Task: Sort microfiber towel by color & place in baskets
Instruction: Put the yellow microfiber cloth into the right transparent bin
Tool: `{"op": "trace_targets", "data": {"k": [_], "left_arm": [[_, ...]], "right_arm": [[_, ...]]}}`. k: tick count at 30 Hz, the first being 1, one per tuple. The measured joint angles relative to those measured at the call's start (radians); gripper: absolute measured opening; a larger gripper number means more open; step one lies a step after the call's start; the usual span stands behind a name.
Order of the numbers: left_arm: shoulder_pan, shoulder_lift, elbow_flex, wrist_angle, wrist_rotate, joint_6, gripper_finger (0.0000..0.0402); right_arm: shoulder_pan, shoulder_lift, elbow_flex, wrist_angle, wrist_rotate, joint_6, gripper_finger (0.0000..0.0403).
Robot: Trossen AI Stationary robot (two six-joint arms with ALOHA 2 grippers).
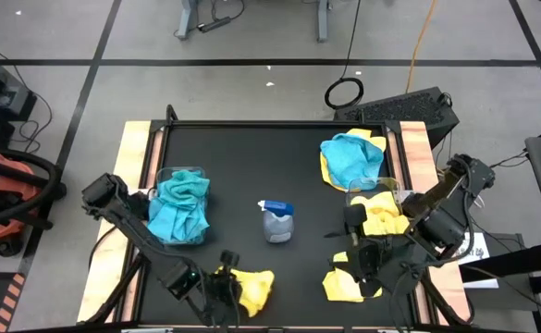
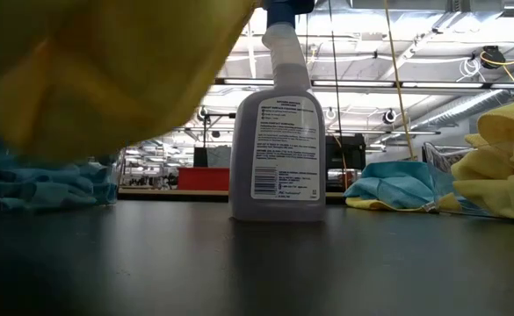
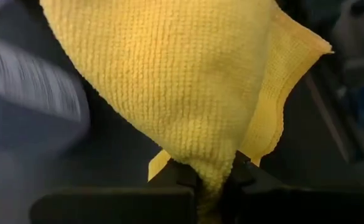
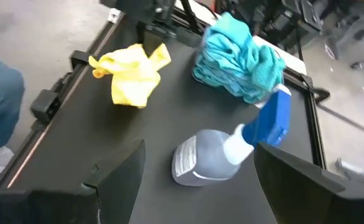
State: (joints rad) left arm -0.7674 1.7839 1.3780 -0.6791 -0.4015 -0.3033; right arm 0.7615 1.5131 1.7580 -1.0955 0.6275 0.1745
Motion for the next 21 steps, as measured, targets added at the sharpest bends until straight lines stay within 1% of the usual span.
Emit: {"op": "trace_targets", "data": {"k": [6,12,15,18,19,21], "left_arm": [[0.069,-0.003,0.033,0.208,-0.003,0.239,0.002],[0.151,-0.003,0.034,0.408,0.012,0.389,0.002],[0.189,-0.003,0.034,0.483,0.06,0.436,0.002],[0.225,-0.003,0.034,0.572,0.146,0.464,0.002],[0.236,-0.003,0.034,0.601,0.17,0.467,0.002],[0.258,-0.003,0.034,0.655,0.217,0.467,0.002]], "right_arm": [[0.059,0.023,0.0,0.1,0.0,-0.116,0.0293],[0.107,0.074,0.0,0.19,-0.004,-0.244,0.0293],[0.121,0.108,0.0,0.237,0.004,-0.305,0.0293],[0.126,0.155,0.0,0.261,0.007,-0.369,0.0293],[0.126,0.173,0.0,0.264,0.022,-0.391,0.0293],[0.125,0.209,0.0,0.262,0.09,-0.433,0.0293]]}}
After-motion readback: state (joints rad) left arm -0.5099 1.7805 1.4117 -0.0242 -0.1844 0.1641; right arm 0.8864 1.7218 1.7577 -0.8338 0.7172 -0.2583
